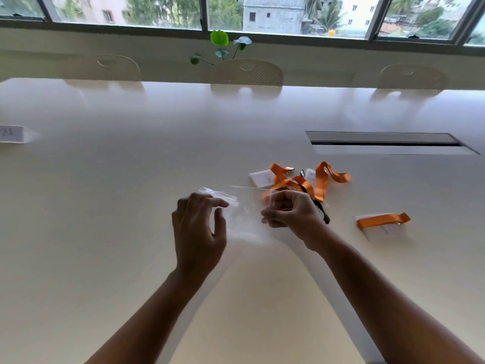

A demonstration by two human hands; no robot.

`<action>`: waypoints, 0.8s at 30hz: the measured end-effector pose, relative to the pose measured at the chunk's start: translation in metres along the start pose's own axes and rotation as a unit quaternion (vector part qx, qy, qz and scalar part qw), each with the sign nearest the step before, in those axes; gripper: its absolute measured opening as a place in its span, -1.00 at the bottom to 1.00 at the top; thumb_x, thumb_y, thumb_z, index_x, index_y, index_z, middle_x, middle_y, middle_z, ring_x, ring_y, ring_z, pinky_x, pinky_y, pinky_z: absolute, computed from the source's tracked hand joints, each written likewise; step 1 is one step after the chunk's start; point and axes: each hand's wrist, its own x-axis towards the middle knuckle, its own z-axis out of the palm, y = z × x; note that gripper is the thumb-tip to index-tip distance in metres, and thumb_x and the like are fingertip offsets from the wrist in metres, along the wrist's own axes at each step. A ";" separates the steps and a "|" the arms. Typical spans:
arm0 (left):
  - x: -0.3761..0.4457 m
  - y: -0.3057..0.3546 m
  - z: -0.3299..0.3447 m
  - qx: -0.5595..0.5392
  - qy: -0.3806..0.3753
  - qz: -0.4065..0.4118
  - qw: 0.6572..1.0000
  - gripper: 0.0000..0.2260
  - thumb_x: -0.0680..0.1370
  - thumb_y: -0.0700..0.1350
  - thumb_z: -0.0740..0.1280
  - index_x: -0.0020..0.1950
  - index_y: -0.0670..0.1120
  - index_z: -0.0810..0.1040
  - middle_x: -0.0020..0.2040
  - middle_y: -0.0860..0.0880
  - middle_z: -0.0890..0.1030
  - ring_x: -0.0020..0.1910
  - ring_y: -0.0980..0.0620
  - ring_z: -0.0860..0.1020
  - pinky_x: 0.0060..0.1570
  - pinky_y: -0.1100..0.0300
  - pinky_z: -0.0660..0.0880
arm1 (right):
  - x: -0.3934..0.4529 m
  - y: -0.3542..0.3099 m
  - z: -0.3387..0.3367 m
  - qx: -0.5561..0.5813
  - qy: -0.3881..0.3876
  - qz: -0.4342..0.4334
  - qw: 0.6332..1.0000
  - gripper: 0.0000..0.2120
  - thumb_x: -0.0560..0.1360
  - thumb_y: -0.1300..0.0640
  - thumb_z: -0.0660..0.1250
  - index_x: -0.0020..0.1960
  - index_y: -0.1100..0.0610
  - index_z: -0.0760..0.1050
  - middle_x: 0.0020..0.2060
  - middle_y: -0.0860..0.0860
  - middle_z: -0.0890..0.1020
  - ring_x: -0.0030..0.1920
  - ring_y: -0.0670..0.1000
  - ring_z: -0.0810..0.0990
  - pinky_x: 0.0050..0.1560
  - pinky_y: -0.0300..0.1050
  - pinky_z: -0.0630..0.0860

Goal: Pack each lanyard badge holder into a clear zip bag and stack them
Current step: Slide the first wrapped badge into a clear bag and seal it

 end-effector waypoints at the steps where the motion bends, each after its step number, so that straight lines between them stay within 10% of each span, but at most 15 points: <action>1: 0.002 0.011 0.006 -0.026 -0.020 0.009 0.999 -0.83 0.51 -0.23 0.34 0.01 0.02 0.61 0.00 0.10 0.60 0.04 0.03 0.55 0.03 0.06 0.47 | -0.005 0.001 -0.005 0.009 0.014 -0.008 1.000 -0.66 0.36 0.23 0.61 0.08 0.25 0.61 -0.17 0.19 0.75 -0.17 0.16 0.77 -0.16 -0.07 0.70; 8: 0.009 0.081 0.061 -0.172 -0.176 -0.077 0.966 -0.87 0.57 -0.06 0.44 0.08 -0.05 0.68 -0.03 0.07 0.66 -0.21 0.21 0.64 -0.32 0.40 0.54 | -0.030 0.005 -0.043 0.043 -0.004 -0.053 0.998 -0.75 0.44 0.17 0.57 0.09 0.20 0.67 -0.10 0.14 0.76 -0.07 0.13 0.77 -0.10 -0.13 0.68; 24: 0.010 0.164 0.133 -0.189 -0.100 -0.137 0.967 -0.93 0.51 -0.10 0.51 -0.16 -0.05 0.69 -0.30 0.21 0.65 -0.31 0.28 0.65 -0.33 0.49 0.48 | -0.038 0.001 -0.145 -0.115 0.053 -0.155 0.980 -0.84 0.41 0.13 0.62 -0.06 0.10 0.70 -0.21 -0.04 0.76 -0.20 -0.03 0.75 -0.11 -0.10 0.70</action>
